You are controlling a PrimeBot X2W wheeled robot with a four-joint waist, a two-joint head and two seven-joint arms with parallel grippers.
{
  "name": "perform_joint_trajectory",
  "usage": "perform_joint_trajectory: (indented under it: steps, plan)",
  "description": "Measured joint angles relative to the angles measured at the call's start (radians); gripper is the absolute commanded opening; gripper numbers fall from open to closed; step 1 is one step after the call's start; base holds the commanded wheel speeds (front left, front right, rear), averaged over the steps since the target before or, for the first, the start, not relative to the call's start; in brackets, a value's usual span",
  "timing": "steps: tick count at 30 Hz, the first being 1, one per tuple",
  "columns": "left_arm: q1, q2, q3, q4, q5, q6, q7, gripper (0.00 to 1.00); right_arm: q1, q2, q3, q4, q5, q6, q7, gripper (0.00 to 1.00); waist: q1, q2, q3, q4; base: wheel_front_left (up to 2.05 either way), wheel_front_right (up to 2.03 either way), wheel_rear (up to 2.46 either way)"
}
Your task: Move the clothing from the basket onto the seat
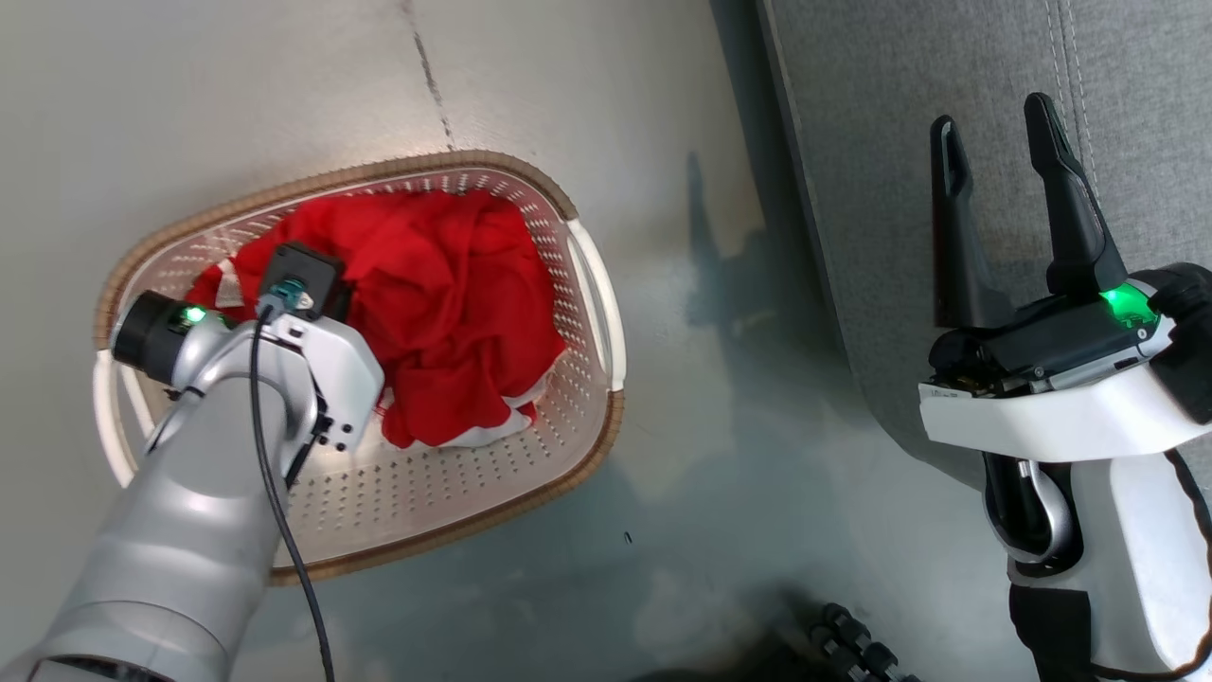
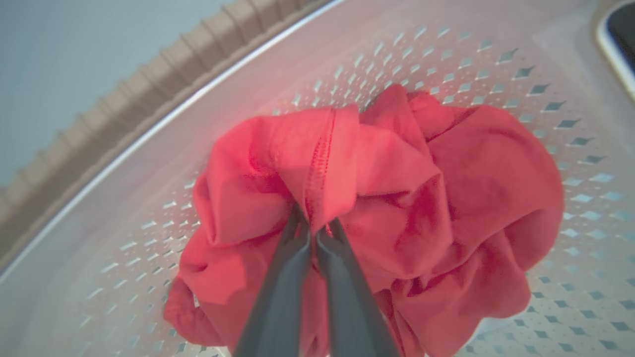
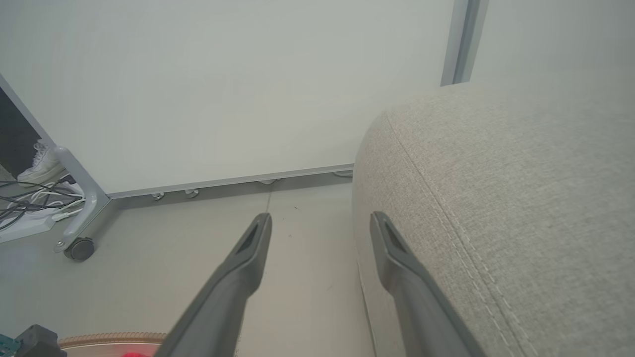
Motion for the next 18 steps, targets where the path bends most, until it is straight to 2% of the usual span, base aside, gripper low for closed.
perform_joint_trajectory:
  steps: [9, 18]
  plan:
    - [0.085, -0.065, -0.032, -0.063, -0.026, -0.035, -0.046, 0.0, 0.044, 0.001, -0.023, 0.075, -0.089, 0.0, 0.0, 1.0, 0.0, 0.0, -0.125, 0.071, 0.0, 0.0, 0.0]
    - [0.22, -0.084, -0.033, -0.258, -0.082, -0.044, -0.05, 0.0, 0.086, 0.001, -0.047, 0.127, -0.144, 0.0, 0.017, 1.0, 0.0, 0.0, -0.29, 0.154, 0.0, 0.0, 0.0]
